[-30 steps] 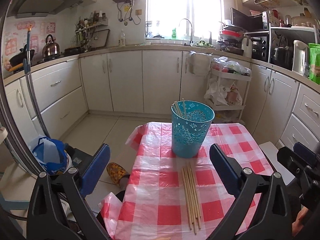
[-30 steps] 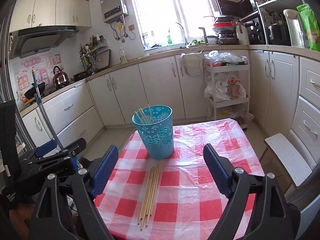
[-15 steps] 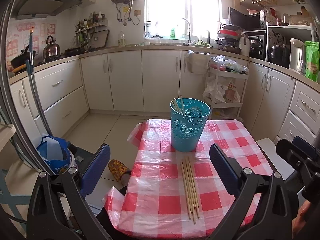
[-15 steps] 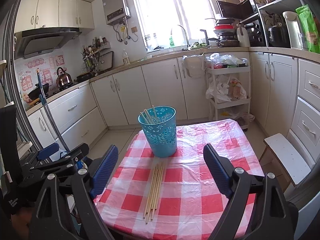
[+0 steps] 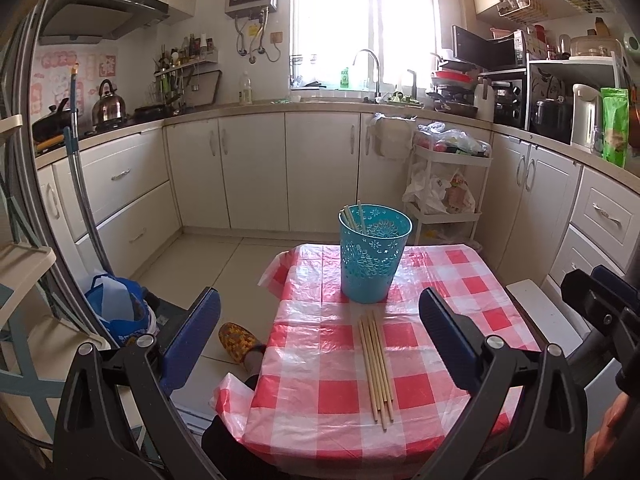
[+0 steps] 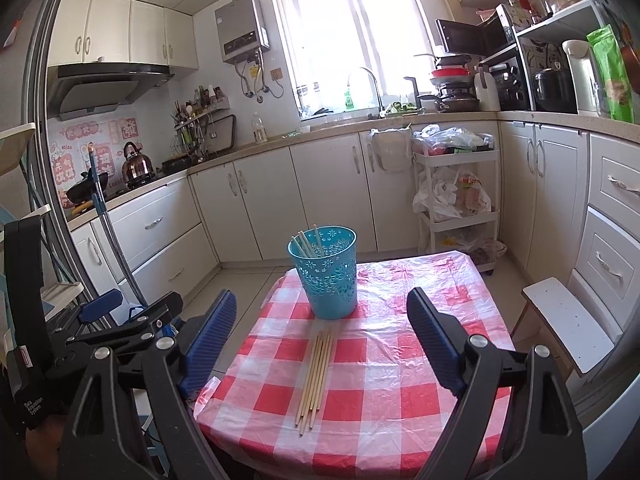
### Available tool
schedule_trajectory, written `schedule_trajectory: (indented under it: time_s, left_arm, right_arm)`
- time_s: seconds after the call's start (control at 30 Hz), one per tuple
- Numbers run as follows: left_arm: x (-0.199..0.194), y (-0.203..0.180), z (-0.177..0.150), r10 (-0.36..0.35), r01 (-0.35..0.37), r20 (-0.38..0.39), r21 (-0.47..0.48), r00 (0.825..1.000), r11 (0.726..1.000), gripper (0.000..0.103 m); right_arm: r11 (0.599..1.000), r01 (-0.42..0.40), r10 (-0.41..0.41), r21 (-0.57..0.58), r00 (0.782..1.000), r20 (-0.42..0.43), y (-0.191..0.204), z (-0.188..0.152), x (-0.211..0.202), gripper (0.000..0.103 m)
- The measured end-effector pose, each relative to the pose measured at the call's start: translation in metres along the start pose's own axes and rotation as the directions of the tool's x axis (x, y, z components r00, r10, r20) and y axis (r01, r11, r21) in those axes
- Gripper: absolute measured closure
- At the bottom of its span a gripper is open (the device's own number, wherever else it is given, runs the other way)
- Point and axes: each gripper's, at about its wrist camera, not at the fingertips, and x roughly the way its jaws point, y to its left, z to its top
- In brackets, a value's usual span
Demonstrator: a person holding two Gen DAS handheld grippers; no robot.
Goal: Organize utensils
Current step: 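Withdraw both open tools from the basket back above the table, then approach the chopsticks and grasp one with the right tool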
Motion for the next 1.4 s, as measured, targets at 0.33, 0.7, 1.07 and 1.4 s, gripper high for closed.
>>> schedule_trajectory:
  time_s: [0.33, 0.7, 1.07, 1.4]
  left_arm:
    - [0.023, 0.011, -0.013, -0.006, 0.004, -0.066, -0.022, 0.998, 1.000, 0.008]
    - [0.091, 0.037, -0.039, -0.005, -0.017, -0.213, -0.103, 0.977, 0.995, 0.008]
    - [0.144, 0.037, -0.061, -0.012, -0.021, -0.312, -0.102, 0.950, 0.995, 0.008]
    - [0.169, 0.032, -0.070, -0.020, -0.017, -0.353, -0.102, 0.935, 0.995, 0.008]
  right_arm:
    - [1.000, 0.009, -0.011, -0.021, 0.997, -0.076, -0.005, -0.019, 0.035, 0.019]
    - [0.998, 0.016, -0.040, -0.060, 0.909, -0.415, -0.029, -0.106, 0.192, 0.074]
    - [0.997, -0.007, -0.035, -0.080, 0.862, -0.506, -0.021, -0.120, 0.281, 0.075]
    - [0.993, -0.021, -0.042, -0.114, 0.848, -0.528, -0.023, -0.122, 0.304, 0.084]
